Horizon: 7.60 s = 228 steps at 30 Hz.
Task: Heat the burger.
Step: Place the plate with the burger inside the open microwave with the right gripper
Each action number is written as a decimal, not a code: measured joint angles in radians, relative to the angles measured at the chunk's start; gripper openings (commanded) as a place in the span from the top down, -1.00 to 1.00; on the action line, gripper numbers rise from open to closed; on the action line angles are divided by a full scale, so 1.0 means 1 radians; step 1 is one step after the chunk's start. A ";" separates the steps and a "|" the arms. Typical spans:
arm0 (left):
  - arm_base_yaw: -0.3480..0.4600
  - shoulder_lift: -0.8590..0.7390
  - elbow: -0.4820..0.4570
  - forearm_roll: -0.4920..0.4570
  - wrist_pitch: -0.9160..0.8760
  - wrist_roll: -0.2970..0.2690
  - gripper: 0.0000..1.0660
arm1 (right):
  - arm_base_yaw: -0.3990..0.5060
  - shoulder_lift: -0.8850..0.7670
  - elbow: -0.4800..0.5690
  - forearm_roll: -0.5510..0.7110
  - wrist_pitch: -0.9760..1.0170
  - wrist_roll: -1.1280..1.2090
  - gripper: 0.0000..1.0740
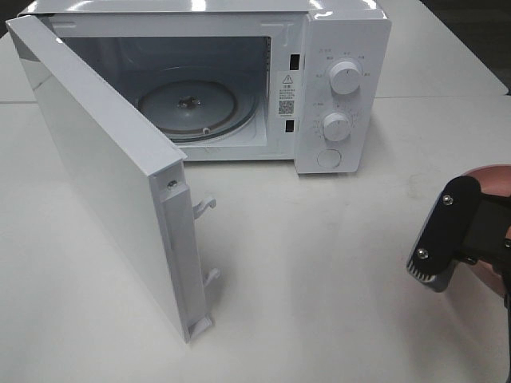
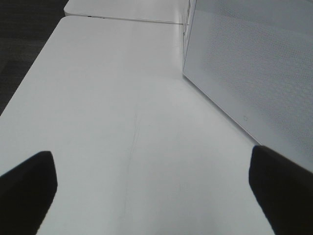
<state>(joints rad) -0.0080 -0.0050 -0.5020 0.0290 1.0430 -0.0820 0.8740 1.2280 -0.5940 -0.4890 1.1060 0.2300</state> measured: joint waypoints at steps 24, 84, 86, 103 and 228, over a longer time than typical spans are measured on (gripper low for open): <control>0.000 0.000 0.000 0.000 0.000 0.000 -0.88 | 0.014 0.000 0.002 -0.003 -0.150 -0.368 1.00; 0.000 0.000 0.000 0.000 0.000 0.000 -0.88 | -0.317 0.001 0.008 0.554 -0.645 -1.936 1.00; 0.000 0.000 0.000 0.000 0.000 0.000 -0.88 | -0.317 0.001 0.008 0.554 -0.645 -1.936 1.00; 0.000 0.000 0.000 0.000 0.000 0.000 -0.88 | -0.317 0.101 -0.068 0.546 -0.691 -1.942 1.00; 0.000 0.000 0.000 0.001 0.000 0.001 -0.88 | -0.247 0.987 -1.180 0.330 -0.524 -1.618 1.00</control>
<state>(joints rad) -0.0080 -0.0050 -0.5020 0.0300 1.0430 -0.0810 0.6270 2.2150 -1.7740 -0.1590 0.5820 -1.3880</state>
